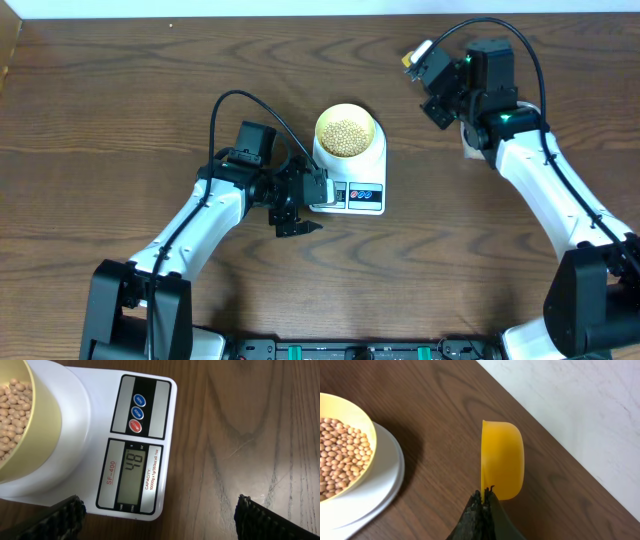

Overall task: Scoop item into bowl and weigh 50g on scale
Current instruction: 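Lift the empty scoop up and right back to the soybean tub, then push the scoop into the soybeans with the right gripper and lift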

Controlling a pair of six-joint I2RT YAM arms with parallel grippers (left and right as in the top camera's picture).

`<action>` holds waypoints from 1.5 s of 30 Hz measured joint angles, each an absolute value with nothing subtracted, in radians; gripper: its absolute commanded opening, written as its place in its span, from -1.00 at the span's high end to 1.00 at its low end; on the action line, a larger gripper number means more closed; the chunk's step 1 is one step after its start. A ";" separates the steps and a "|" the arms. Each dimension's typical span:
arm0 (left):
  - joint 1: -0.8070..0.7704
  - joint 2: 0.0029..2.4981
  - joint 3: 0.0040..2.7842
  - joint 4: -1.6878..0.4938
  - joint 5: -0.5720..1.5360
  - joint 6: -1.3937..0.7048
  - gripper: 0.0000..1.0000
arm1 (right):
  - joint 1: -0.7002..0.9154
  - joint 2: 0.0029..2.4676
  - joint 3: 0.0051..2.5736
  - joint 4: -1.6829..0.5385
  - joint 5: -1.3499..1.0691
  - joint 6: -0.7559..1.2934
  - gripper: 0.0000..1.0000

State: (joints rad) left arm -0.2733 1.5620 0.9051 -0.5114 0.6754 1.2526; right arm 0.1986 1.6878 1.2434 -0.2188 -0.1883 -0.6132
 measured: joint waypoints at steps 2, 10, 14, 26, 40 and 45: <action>-0.273 1.562 0.905 -0.511 0.675 1.253 -0.96 | 0.193 1.688 1.243 -0.219 -0.188 -0.613 0.97; -0.273 1.562 0.905 -0.511 0.675 1.253 -0.96 | 0.165 1.688 1.243 -0.219 -0.189 -0.613 0.97; -0.273 1.562 0.905 -0.511 0.675 1.253 -0.96 | 0.141 1.688 1.243 -0.216 -0.188 -0.613 0.97; -0.273 1.562 0.905 -0.511 0.675 1.253 -0.96 | 0.026 1.688 1.243 -0.170 -0.167 -0.613 0.98; -0.273 1.562 0.905 -0.511 0.675 1.253 -0.95 | -0.121 1.688 1.244 -0.265 0.099 -0.489 0.98; -0.273 1.562 0.905 -0.512 0.675 1.253 -0.96 | -0.162 1.688 1.245 -0.379 0.195 -0.408 0.98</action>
